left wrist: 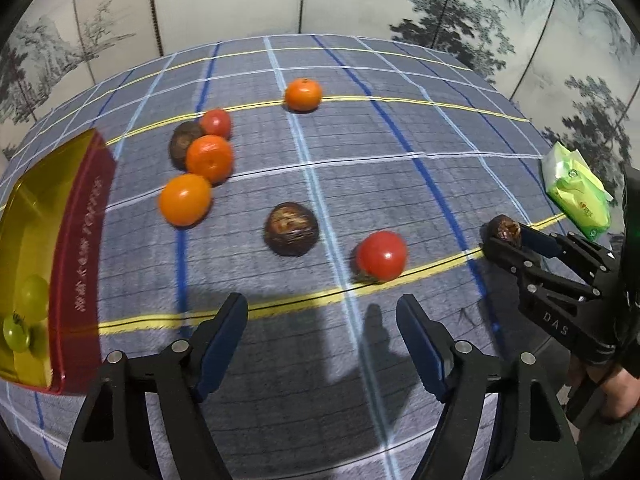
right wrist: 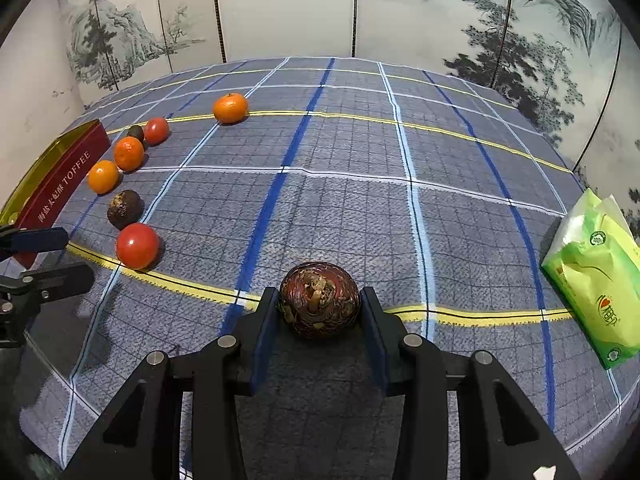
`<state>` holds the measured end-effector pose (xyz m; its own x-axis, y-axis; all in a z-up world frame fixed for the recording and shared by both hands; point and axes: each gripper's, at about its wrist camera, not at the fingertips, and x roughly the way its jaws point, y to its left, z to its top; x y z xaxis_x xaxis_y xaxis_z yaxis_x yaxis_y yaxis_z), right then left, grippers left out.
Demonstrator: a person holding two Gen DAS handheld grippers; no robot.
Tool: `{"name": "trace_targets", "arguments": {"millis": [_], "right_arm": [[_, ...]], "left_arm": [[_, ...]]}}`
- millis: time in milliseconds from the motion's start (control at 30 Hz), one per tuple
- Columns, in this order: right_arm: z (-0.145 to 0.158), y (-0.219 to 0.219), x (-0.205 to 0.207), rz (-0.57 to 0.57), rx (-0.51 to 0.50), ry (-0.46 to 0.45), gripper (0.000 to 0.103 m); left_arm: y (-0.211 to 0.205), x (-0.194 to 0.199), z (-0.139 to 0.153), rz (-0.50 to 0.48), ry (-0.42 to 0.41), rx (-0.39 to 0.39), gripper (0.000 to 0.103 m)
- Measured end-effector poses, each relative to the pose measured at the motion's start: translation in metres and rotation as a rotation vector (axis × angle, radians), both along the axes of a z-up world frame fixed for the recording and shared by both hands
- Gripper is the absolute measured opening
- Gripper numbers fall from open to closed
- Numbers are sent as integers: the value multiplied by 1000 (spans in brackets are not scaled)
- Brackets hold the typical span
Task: Organize fruits
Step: 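Grasp the red tomato with the left gripper while the right gripper holds the brown fruit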
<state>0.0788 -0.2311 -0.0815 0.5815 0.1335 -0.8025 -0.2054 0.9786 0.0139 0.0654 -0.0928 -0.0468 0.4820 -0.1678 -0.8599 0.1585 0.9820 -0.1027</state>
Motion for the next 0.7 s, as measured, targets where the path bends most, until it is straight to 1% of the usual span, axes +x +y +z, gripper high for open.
{"name": "trace_targets", "arguments": {"millis": [200, 267, 300, 433, 467, 600, 667, 700], "right_arm": [[0, -1, -1, 5, 1, -3, 38], [0, -2, -1, 5, 3, -5, 38], [0, -2, -2, 6, 5, -5, 38], [-1, -2, -2, 6, 8, -8, 38], [-1, -2, -3, 6, 8, -8, 38], [-1, -3, -4, 3, 13, -12, 38], [0, -2, -4, 2, 15, -13, 38], [0, -3, -4, 2, 15, -12, 38]], "left_arm": [[-16, 11, -5, -9, 9, 0, 68], [-19, 14, -7, -11, 12, -6, 63], [-20, 15, -8, -15, 14, -9, 61], [-29, 21, -10, -27, 7, 6, 61], [-31, 23, -11, -31, 6, 8, 59], [-36, 29, -16, -42, 12, 11, 49], [-37, 30, -17, -41, 7, 10, 46], [-37, 29, -17, -42, 4, 9, 42]]}}
